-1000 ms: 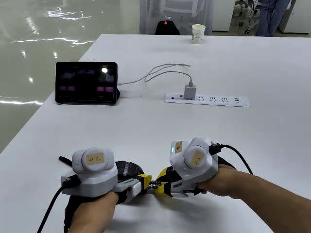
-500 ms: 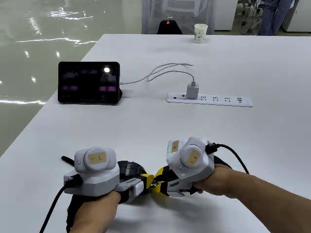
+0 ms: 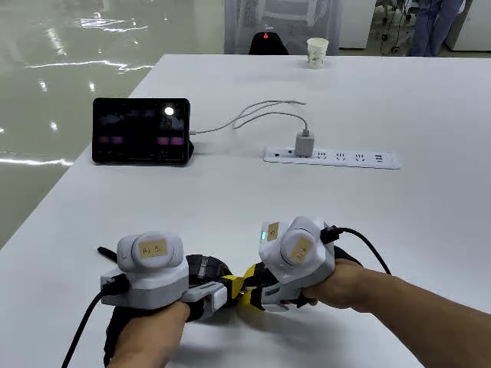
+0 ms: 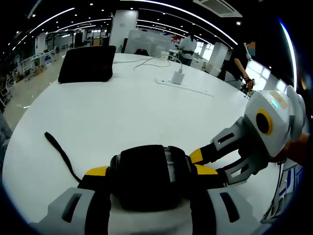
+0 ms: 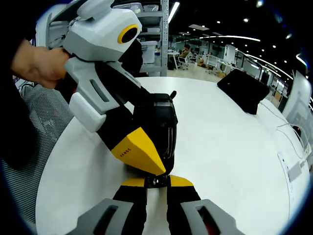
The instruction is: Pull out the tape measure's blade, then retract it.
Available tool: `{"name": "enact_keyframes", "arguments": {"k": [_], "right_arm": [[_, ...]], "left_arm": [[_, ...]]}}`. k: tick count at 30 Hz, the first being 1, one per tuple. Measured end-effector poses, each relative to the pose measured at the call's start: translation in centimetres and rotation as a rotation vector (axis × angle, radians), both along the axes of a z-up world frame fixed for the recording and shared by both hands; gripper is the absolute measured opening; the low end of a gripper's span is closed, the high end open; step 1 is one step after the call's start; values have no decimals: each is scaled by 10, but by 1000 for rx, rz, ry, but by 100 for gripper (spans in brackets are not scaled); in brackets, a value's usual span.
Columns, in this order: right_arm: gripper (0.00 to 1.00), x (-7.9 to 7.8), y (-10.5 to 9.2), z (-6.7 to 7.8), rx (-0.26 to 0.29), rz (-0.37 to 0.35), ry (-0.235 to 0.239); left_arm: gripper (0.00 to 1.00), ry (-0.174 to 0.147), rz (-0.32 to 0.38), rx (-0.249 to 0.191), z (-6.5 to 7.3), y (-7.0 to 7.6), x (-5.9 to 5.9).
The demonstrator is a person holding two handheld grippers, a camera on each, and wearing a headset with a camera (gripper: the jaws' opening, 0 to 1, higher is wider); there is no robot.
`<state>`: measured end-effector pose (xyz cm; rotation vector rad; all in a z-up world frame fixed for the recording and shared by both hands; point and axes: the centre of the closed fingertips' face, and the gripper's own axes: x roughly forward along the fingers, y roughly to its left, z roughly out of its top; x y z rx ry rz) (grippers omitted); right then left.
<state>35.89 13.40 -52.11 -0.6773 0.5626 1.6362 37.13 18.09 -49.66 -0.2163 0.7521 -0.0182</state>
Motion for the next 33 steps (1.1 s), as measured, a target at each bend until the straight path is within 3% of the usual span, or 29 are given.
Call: {"name": "enact_keyframes", "arguments": {"k": [20,33], "right_arm": [[15,1,-1,1,-4,-14,-12],[23,3,-16,7,-10,-53,-19]], "left_arm": [[63,2,-3,0,1,0,-1],[65,2,-32,19,6,1,-5]]}}
